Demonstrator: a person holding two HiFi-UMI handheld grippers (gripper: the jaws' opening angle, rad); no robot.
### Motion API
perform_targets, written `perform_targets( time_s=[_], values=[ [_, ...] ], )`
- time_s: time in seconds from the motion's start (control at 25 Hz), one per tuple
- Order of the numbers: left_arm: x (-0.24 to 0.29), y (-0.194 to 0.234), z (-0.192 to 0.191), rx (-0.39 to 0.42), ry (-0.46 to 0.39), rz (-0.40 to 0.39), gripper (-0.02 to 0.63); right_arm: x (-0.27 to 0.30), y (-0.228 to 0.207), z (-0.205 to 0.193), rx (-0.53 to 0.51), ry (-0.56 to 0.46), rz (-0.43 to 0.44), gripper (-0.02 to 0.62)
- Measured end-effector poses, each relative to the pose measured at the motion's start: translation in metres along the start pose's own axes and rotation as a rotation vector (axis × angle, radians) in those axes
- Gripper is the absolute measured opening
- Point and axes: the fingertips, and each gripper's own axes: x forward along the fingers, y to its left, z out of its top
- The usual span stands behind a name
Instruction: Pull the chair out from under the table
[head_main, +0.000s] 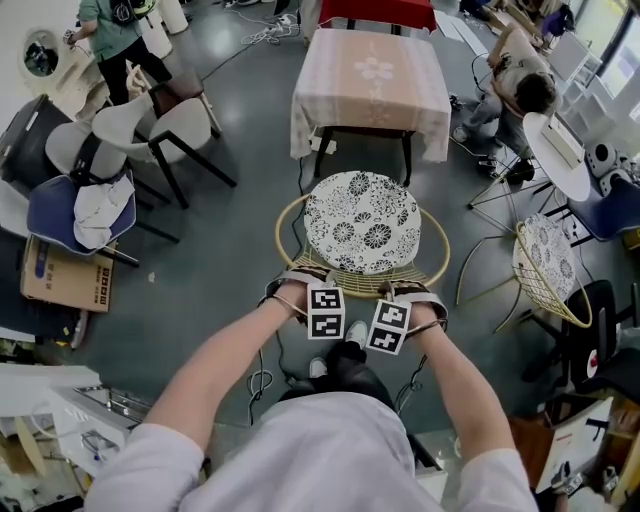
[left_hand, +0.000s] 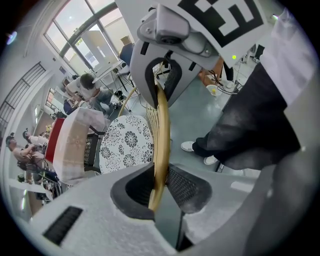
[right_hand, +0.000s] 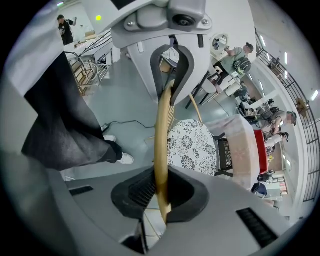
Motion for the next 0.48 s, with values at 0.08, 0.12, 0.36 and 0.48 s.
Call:
perform_targets(
  time_s=[0.08,0.12,0.36,0.48],
  values=[
    [0.0004,-0.0006,-0.0003,-0.008,-0.002,-0.003,0.071,0.0000,-0.0001,0.0006,0.024,-0.002,-0.011,0.031],
    [0.0004,-0.0004,-0.0003,-0.013,-0.002,-0.002,0.071,0.0001,-0.0006,0.0008,0.041,-0.004,-0.020,0.031],
    [-0.0004,0.0017,0.0013,-0.060,-0.020,0.041,0.072,-0.0010,-0.0025,0.0019,0.135,-0.016,-0.082,0.055],
    [-0.0018,0.0011,0.0020,-0.105,-0.045,0.048,0.100,-0.0060,-0.0056,0.0022,0.175,-0.029,-0.098,0.084]
  ],
)
